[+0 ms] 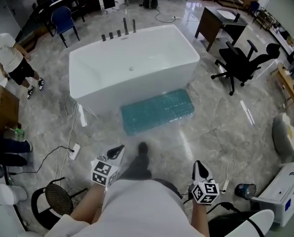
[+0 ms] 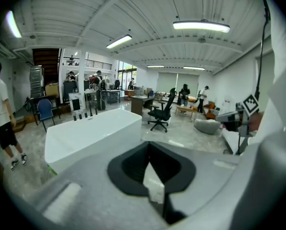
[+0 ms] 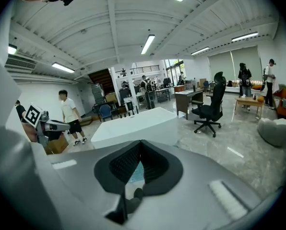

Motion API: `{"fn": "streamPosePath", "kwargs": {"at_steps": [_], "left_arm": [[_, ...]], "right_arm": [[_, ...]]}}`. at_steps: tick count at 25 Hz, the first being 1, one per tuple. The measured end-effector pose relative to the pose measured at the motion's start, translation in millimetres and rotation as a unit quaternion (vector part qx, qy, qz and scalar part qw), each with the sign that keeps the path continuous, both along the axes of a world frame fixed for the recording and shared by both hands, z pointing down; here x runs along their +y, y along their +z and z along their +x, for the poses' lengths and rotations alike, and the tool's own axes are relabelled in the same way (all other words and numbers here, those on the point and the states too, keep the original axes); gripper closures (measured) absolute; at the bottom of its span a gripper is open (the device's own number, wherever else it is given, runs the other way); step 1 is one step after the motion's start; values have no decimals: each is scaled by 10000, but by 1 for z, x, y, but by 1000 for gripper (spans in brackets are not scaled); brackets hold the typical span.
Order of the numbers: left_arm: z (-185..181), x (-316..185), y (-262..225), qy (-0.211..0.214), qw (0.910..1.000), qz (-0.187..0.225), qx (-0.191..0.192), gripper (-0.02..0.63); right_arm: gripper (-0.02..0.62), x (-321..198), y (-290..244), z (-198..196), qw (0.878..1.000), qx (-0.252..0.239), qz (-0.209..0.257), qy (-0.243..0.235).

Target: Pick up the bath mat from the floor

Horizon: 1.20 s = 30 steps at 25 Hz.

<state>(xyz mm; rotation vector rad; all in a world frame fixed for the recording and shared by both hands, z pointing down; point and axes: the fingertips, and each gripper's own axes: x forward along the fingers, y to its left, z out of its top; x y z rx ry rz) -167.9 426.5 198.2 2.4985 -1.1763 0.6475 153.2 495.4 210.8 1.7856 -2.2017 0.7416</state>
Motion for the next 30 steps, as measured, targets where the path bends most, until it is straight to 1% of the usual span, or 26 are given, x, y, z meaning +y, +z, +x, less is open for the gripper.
{"fn": "streamPosePath", "kwargs": {"at_steps": [6, 10, 17, 22, 26, 30], "left_arm": [[20, -44, 11, 146, 9999, -73, 23, 603], [34, -83, 10, 245, 9996, -99, 45, 603], [57, -162, 17, 463, 9987, -179, 84, 603], [68, -213, 28, 635, 9975, -305, 42, 603], [69, -248, 34, 662, 9971, -367, 19, 603], [67, -280, 36, 596, 9974, -410, 2, 603]], "right_arm": [[591, -31, 14, 18, 9997, 23, -105, 207], [591, -67, 13, 26, 9995, 3, -134, 283], [591, -153, 14, 28, 9997, 118, -170, 139], [591, -213, 22, 18, 9996, 132, -265, -33], [591, -256, 25, 11, 9994, 105, -319, -104], [591, -293, 23, -3, 9988, 138, -301, -353]]}}
